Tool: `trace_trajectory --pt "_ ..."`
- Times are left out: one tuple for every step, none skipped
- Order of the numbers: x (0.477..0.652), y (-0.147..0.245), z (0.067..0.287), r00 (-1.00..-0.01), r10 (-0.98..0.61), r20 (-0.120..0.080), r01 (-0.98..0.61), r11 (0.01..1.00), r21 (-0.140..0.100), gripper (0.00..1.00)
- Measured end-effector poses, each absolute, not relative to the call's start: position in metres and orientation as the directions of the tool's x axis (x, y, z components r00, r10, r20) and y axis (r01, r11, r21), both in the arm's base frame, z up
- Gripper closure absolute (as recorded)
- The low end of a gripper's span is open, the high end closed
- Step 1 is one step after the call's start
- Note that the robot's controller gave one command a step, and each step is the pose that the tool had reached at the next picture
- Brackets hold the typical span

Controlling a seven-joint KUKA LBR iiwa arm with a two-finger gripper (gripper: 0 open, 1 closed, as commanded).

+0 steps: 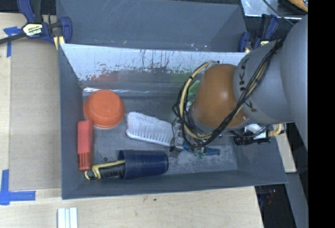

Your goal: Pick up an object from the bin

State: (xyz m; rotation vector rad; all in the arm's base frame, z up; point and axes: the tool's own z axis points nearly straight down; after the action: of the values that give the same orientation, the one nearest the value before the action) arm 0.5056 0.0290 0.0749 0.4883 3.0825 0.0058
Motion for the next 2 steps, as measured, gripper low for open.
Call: trace_trajectory --pt "0.5041 0.0285 0.0881 -0.951 0.309 -0.016 0.309 0.951 0.005 1.0" --pt "0.5058 0.0285 0.0974 -0.951 0.308 -0.024 0.308 0.951 0.007 1.0"
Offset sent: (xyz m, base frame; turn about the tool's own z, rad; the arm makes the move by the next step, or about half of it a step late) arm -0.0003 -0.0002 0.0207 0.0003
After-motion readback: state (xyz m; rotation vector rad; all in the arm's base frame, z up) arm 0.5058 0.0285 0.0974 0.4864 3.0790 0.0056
